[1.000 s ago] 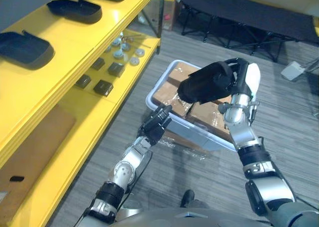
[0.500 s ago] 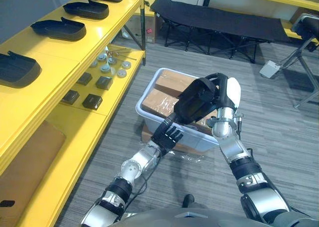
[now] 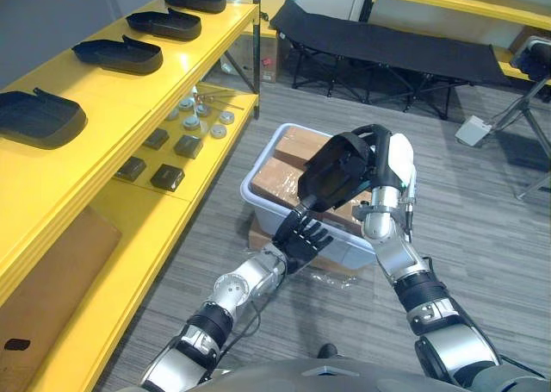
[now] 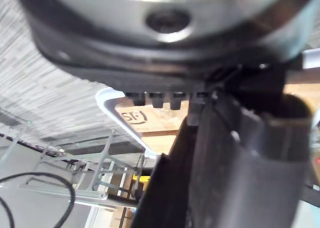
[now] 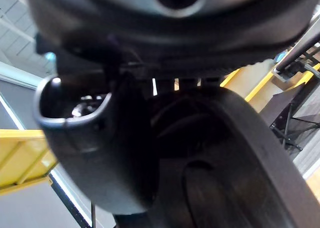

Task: Walk over and take three plastic housings, then place them on the shelf

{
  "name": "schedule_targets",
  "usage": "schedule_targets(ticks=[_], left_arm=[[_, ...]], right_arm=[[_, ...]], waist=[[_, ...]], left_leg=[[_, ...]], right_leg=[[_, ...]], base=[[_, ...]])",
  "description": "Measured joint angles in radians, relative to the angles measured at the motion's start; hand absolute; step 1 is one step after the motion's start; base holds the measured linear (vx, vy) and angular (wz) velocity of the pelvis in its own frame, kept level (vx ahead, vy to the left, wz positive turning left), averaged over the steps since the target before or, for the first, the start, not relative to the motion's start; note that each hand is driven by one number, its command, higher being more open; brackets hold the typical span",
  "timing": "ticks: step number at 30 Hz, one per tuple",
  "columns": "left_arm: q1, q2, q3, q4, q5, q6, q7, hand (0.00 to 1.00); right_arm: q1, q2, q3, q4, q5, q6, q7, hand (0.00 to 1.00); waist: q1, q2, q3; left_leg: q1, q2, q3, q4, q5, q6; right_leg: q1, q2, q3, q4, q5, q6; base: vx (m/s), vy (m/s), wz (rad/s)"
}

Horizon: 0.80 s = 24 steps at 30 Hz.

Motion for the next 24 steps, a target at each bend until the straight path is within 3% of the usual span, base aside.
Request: schedule_targets(ticks=[7,11,17,24], left_arm=[[0.002,-0.002,-0.061,0.000,-0.027,-0.013,0.001,1.00],[0.002,-0.001,-0.065,0.000,-0.039,-0.042,0.058,1.00],[0.023,-0.001,-0.065,-0.001,-0.226,-0.053,0.109,1.00],[0.038,-0.004,-0.063,-0.008,-0.266,-0.185,0.033,1.00]], right_arm=[[-0.002,0.000,0.031,-0.043,-0.001,-0.019,0.001,0.00],[-0.028,0.000,0.043,-0.045,-0.001,-0.019,0.000,0.00],[-0.055,0.009,0.049,-0.045,-0.003,-0.058,-0.089,0.00],[-0.067,0.037,0.054,-0.101,-0.001,-0.106,-0.147,0.00]], waist=[[0.005,0.001,0.000],[0.006,0.001,-0.001],[0.011,0.004,-0.003],[0.009,0.008,-0.005]], left_leg=[[0.008,0.000,0.007,0.000,0.000,0.000],[0.010,0.000,0.008,0.000,0.001,0.001],[0.011,0.000,0.006,0.000,0.002,0.002],[0.011,0.000,0.003,0.000,0.002,0.002]], right_leg=[[0.002,0.000,0.006,0.000,0.003,-0.001],[0.003,0.001,0.009,0.000,0.005,-0.002],[0.003,0.001,0.008,0.000,0.006,-0.001],[0.005,0.001,0.005,0.000,0.006,-0.001]], base=[[0.00,0.006,-0.02],[0.00,0.000,-0.01],[0.00,0.000,0.00],[0.00,0.000,0.00]])
